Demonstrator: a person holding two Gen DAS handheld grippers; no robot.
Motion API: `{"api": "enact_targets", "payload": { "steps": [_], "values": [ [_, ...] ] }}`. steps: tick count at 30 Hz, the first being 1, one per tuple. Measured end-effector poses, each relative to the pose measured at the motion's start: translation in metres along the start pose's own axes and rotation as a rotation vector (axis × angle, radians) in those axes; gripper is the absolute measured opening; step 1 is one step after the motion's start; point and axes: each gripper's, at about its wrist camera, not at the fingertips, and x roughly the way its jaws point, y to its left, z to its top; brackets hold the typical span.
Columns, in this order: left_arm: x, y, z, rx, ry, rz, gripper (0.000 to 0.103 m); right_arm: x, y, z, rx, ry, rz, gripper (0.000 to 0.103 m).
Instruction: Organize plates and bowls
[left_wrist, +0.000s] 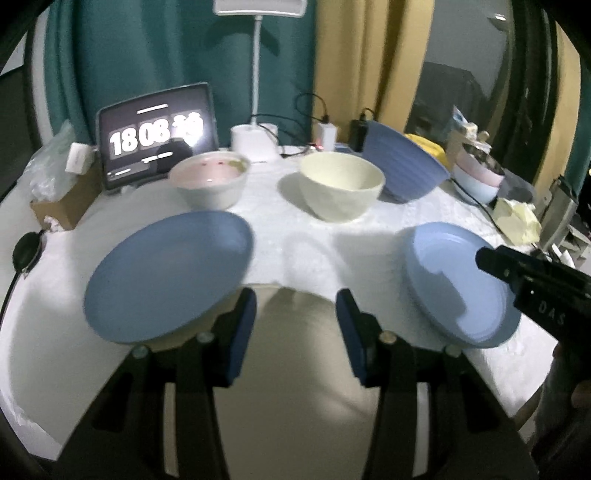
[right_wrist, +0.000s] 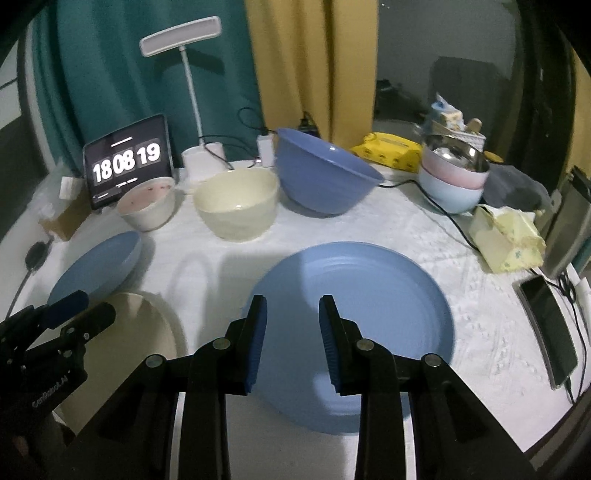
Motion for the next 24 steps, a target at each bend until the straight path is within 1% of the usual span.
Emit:
{"api": "enact_targets", "payload": {
  "steps": [12,24],
  "values": [
    [-0.013,0.049,-0.003,-0.064,-0.031,0.046,0.047,0.005,0.055,0.008,-0.068,0.004,0.036,0.031],
    [-0.021,0.094,-0.006,-0.134,-0.052,0.108,0.047,0.010,0.089,0.010,-0.113,0.014,0.056,0.031]
  ]
}}
